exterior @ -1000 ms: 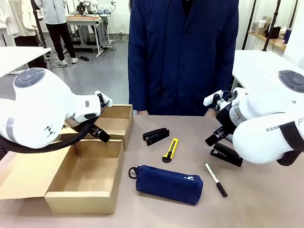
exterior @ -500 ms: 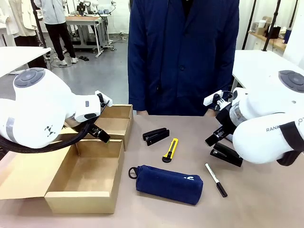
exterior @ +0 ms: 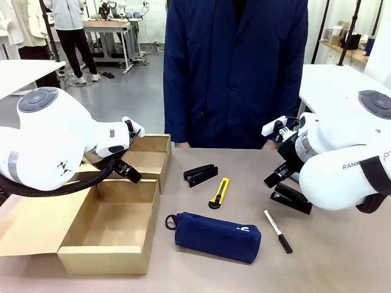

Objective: Place items inside the box.
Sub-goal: Pick up a Pencil pouch or Stapler and place it inside the Mailer Box closest to the robot.

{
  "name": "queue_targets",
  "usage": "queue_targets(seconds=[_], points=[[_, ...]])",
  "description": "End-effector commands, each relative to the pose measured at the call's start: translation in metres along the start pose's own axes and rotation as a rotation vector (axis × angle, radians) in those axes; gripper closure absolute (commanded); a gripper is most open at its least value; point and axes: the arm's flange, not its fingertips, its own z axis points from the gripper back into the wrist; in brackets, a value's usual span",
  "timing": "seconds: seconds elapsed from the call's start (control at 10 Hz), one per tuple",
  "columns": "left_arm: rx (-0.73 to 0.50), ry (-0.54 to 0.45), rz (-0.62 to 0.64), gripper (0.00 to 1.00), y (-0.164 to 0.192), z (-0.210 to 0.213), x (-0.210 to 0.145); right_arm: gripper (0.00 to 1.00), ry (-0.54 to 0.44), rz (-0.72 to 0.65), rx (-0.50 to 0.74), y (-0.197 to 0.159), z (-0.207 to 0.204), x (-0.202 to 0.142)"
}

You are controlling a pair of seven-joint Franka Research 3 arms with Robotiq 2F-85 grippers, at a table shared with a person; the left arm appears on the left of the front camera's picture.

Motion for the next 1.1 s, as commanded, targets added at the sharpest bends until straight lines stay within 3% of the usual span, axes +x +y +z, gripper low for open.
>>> queue_targets(seconds=[0.0,0.2,0.3,0.5,0.6,0.7,0.8,0.9,1.0], points=[[0.0,0.0,0.0,0.0,0.0,0.0,0.0,0.0,0.0,-0.001,0.0,0.0,0.0,0.0],[-0.041,-0.021,-0.006,0.0,0.007,0.025,-0.001,0.0,0.042,-0.026,0.026,-0.007,0.016,0.008],[-0.183,-0.032,0.042,0.0,0.018,0.066,-0.001,0.0,0.094,-0.105,0.123,-0.018,0.048,0.015],[-0.289,-0.005,0.153,0.0,0.042,0.145,-0.009,0.0,0.137,-0.358,0.19,-0.047,0.117,0.015],[-0.356,0.008,0.201,0.0,0.057,0.17,-0.02,0.0,0.156,-0.428,0.327,-0.065,0.152,0.001],[-0.506,-0.007,0.242,0.0,0.085,0.186,-0.039,0.0,0.093,-0.496,0.475,-0.091,0.184,-0.024],[-0.695,-0.072,0.307,0.0,0.127,0.199,-0.067,0.0,0.016,-0.608,0.559,-0.128,0.211,-0.063],[-0.798,-0.146,0.39,0.0,0.158,0.203,-0.09,0.0,-0.039,-0.686,0.626,-0.154,0.222,-0.092],[-0.911,-0.271,0.559,0.0,0.21,0.199,-0.134,0.0,-0.128,-0.813,0.735,-0.196,0.227,-0.142]])
